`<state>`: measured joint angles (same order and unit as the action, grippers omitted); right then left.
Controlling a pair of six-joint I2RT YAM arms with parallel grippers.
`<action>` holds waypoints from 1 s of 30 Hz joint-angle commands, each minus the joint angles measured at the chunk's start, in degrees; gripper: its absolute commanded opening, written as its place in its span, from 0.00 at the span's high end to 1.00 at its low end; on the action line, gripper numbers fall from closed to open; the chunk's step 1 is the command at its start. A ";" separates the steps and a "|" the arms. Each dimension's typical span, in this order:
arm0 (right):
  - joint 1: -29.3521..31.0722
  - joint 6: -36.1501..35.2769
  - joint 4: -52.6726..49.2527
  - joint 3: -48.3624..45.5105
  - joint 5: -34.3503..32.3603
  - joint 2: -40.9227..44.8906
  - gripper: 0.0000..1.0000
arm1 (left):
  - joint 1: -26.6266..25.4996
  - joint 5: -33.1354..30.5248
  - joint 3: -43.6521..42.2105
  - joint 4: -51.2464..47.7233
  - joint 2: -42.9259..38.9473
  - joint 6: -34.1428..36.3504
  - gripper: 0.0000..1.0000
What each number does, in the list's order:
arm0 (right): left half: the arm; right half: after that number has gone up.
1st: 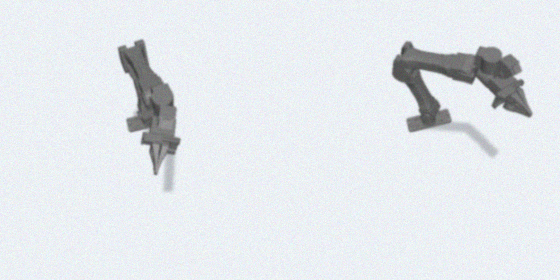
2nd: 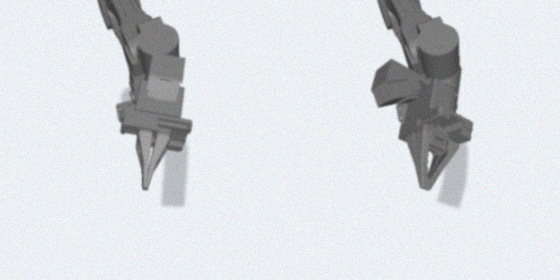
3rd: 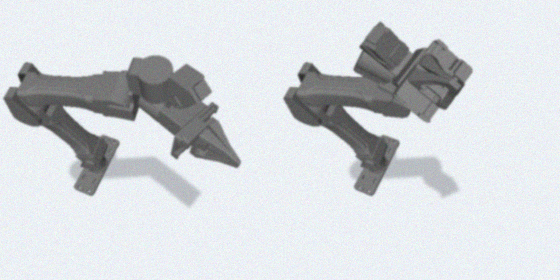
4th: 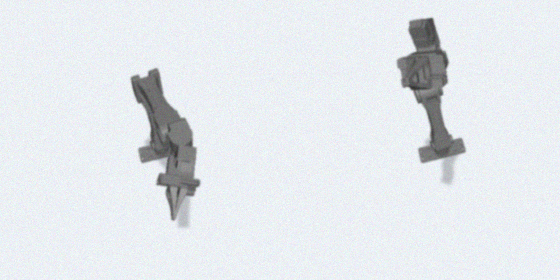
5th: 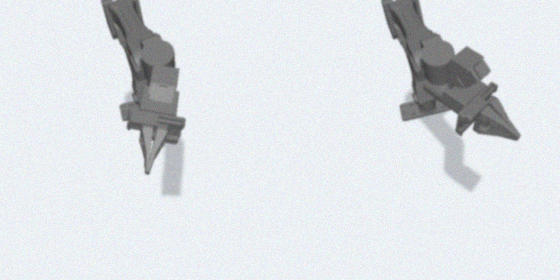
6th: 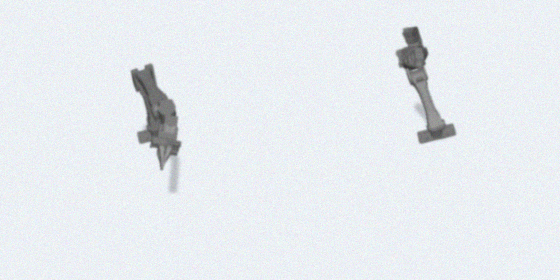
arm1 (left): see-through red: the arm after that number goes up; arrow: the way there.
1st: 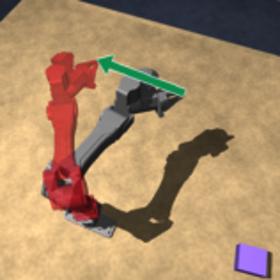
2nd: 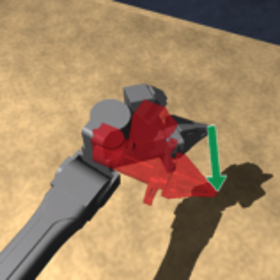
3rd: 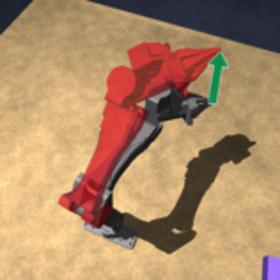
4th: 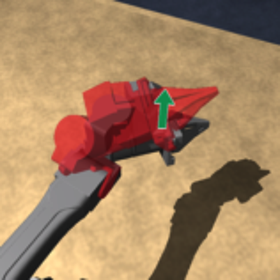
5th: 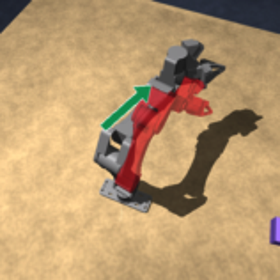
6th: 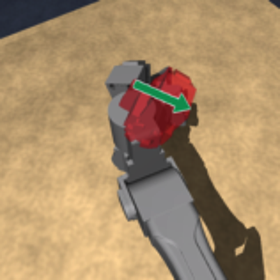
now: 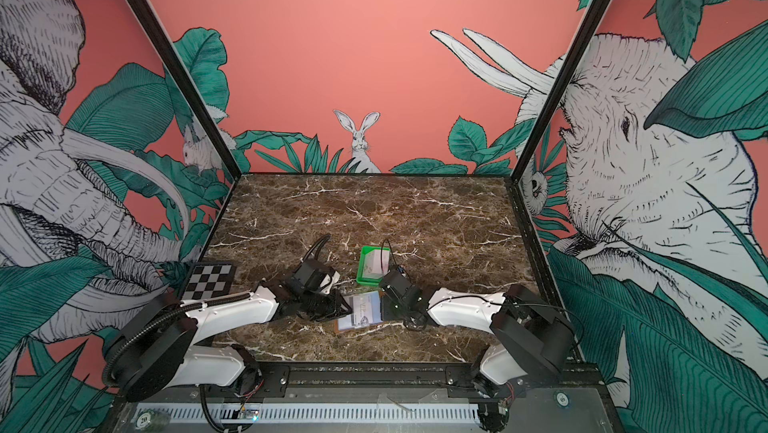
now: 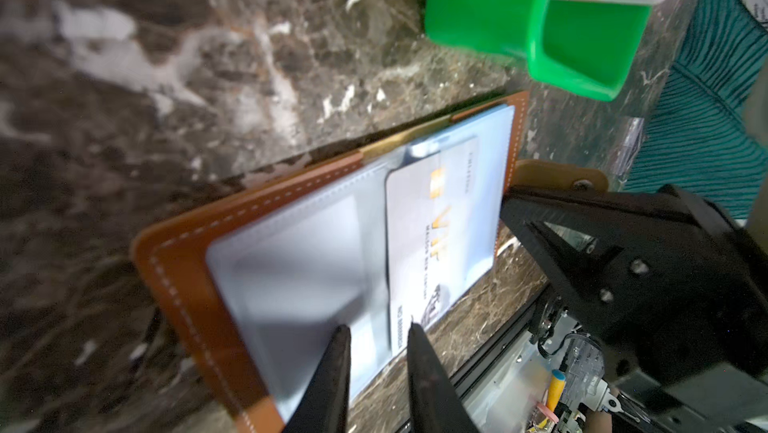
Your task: Put the credit cards into the card holder
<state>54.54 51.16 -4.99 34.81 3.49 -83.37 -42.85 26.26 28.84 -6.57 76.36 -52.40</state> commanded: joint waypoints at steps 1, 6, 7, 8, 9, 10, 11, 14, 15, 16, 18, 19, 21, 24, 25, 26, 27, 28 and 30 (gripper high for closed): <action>1.10 1.57 -1.19 -1.22 -0.02 0.91 0.92 | -0.78 -0.98 0.07 -3.59 -0.65 0.74 0.73; 2.35 2.10 -0.96 -1.15 -0.16 1.18 0.92 | -2.15 -0.36 1.39 -1.69 1.52 -0.22 0.72; 2.46 2.10 -0.99 -1.20 -0.31 1.24 0.92 | -2.23 -0.25 1.58 -1.21 2.09 -0.40 0.72; 2.64 2.11 -1.11 -1.31 -0.42 1.30 0.92 | -2.34 -0.21 1.74 -0.93 2.67 -0.42 0.72; 2.71 2.11 -1.11 -1.40 -0.50 1.43 0.92 | -2.39 -0.24 1.95 -0.89 3.21 -0.42 0.72; 2.71 2.11 -1.22 -1.47 -0.65 1.60 0.92 | -2.53 -0.31 2.09 -0.99 3.63 -0.23 0.72; 2.74 2.19 -1.20 -1.58 -0.79 1.71 0.92 | -2.50 -0.54 2.31 -1.24 3.98 -0.14 0.72; 2.77 2.37 -1.07 -2.04 -0.88 2.08 0.92 | -2.70 -0.74 2.21 -0.27 4.49 -0.27 0.72; 2.89 2.40 -1.05 -2.09 -0.90 2.12 0.92 | -2.68 -0.44 2.19 0.56 4.70 -0.52 0.72; 2.89 2.45 -0.80 -2.19 -0.86 2.05 0.92 | -2.78 -0.18 2.22 1.17 5.07 -0.83 0.72; 3.00 2.46 -0.72 -2.20 -0.76 1.93 0.92 | -3.03 -0.07 2.76 1.64 5.53 -0.86 0.72; 3.00 2.46 -0.72 -2.20 -0.81 1.81 0.92 | -3.15 0.08 3.15 1.88 5.74 -0.86 0.72; 3.05 2.46 -0.69 -2.12 -0.68 1.74 0.92 | -3.30 0.11 3.65 2.08 5.98 -0.84 0.73; 3.10 2.37 -0.69 -1.89 -0.77 1.58 0.92 | -3.53 0.65 4.23 3.06 6.75 -1.08 0.73; 3.16 2.44 -0.70 -1.85 -0.81 1.55 0.92 | -3.59 0.76 4.41 3.35 7.07 -1.21 0.73; 3.13 2.37 -0.67 -1.77 -0.81 1.60 0.92 | -3.70 0.89 4.46 3.78 7.35 -1.26 0.73; 3.20 2.37 -0.68 -1.76 -0.77 1.54 0.92 | -3.73 0.90 4.55 3.92 7.63 -1.30 0.73; 3.13 2.43 -0.70 -1.71 -0.78 1.48 0.92 | -3.76 0.91 4.61 4.10 7.88 -1.30 0.73; 3.25 2.37 -0.64 -1.67 -0.82 1.52 0.92 | -3.85 0.98 4.62 4.60 8.19 -1.46 0.73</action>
<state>57.08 53.41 -4.86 33.36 3.33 -81.89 -46.44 27.64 32.75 -2.26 83.88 -53.21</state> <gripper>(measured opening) 0.080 0.270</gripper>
